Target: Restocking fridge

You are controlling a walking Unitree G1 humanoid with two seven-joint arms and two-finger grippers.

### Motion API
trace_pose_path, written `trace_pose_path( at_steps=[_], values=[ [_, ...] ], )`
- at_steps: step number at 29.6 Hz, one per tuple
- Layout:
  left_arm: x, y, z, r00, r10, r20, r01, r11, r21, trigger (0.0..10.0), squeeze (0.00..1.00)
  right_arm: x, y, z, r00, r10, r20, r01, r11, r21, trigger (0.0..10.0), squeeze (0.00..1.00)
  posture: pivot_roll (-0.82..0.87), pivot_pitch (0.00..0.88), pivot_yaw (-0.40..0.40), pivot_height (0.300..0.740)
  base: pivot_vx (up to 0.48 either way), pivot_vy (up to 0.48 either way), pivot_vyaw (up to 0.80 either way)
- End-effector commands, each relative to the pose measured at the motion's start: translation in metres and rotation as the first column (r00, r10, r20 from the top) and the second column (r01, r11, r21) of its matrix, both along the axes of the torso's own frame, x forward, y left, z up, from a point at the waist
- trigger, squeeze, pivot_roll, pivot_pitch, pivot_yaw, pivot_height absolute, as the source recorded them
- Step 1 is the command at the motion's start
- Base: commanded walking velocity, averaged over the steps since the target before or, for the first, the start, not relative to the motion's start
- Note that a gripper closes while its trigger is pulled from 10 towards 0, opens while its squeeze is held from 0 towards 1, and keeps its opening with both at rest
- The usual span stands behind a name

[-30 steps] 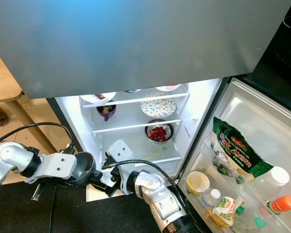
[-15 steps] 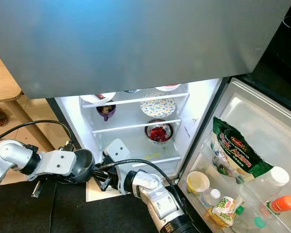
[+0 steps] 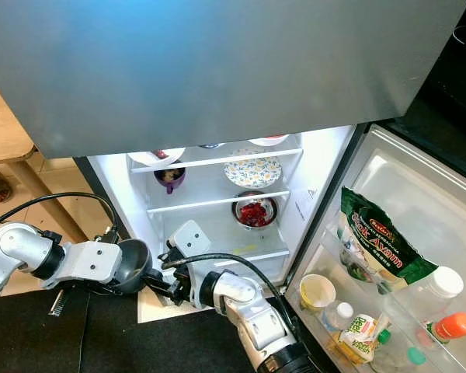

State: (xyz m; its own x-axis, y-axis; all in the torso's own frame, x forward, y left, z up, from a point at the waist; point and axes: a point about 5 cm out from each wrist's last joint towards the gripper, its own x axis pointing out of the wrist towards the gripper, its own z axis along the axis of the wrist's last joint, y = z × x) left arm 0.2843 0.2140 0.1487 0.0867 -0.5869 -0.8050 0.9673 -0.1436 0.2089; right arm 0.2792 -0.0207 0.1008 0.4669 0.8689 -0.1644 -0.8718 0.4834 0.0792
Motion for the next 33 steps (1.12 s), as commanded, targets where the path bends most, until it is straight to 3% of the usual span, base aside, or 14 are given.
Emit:
trace_pose_path(
  at_steps=[1, 10, 18, 19, 20, 21, 33],
  values=[
    [-0.0003, -0.0043, -0.0026, 1.000, -0.014, -0.009, 0.013, 1.000, -0.025, 10.0, 0.00, -0.0023, 0.0014, -0.0023, 1.000, 0.012, -0.027, -0.012, 1.000, 0.009, 10.0, 0.00, -0.04, 0.160, 0.058, 0.740, 0.000, 0.000, 0.00],
    [-0.0005, -0.0048, -0.0025, 1.000, -0.019, -0.010, 0.019, 1.000, -0.023, 10.0, 0.00, -0.0096, 0.0025, -0.0066, 0.996, 0.075, -0.049, -0.075, 0.997, -0.003, 10.0, 0.00, -0.04, 0.156, 0.056, 0.740, 0.000, 0.000, 0.00],
    [-0.0003, -0.0054, -0.0016, 1.000, -0.020, -0.010, 0.020, 0.999, -0.026, 10.0, 0.00, -0.0080, 0.0031, -0.0065, 0.997, 0.060, -0.053, -0.060, 0.998, -0.001, 10.0, 0.00, -0.04, 0.160, 0.057, 0.740, 0.000, 0.000, 0.00],
    [-0.0002, -0.0055, -0.0014, 1.000, -0.021, -0.009, 0.020, 0.999, -0.027, 10.0, 0.00, -0.0072, 0.0032, -0.0055, 0.997, 0.055, -0.050, -0.055, 0.998, 0.008, 9.0, 0.00, -0.04, 0.161, 0.058, 0.740, 0.000, 0.000, 0.00],
    [-0.0002, -0.0055, -0.0014, 1.000, -0.021, -0.009, 0.020, 0.999, -0.027, 10.0, 0.00, -0.0072, 0.0032, -0.0055, 0.997, 0.055, -0.050, -0.055, 0.998, 0.008, 9.0, 0.00, -0.04, 0.161, 0.058, 0.740, 0.000, 0.000, 0.00],
    [0.0000, -0.0057, -0.0011, 1.000, -0.021, -0.009, 0.021, 0.999, -0.028, 10.0, 0.00, -0.0063, 0.0033, -0.0042, 0.998, 0.051, -0.047, -0.050, 0.999, 0.017, 0.0, 0.00, -0.04, 0.163, 0.059, 0.740, 0.000, 0.000, 0.00],
    [0.0017, -0.0078, 0.0008, 1.000, -0.018, 0.000, 0.018, 0.999, -0.045, 10.0, 0.00, -0.0043, 0.0021, -0.0012, 0.998, 0.045, -0.036, -0.044, 0.999, 0.025, 0.0, 0.00, -0.04, 0.166, 0.058, 0.740, 0.000, 0.000, 0.00]
  ],
)
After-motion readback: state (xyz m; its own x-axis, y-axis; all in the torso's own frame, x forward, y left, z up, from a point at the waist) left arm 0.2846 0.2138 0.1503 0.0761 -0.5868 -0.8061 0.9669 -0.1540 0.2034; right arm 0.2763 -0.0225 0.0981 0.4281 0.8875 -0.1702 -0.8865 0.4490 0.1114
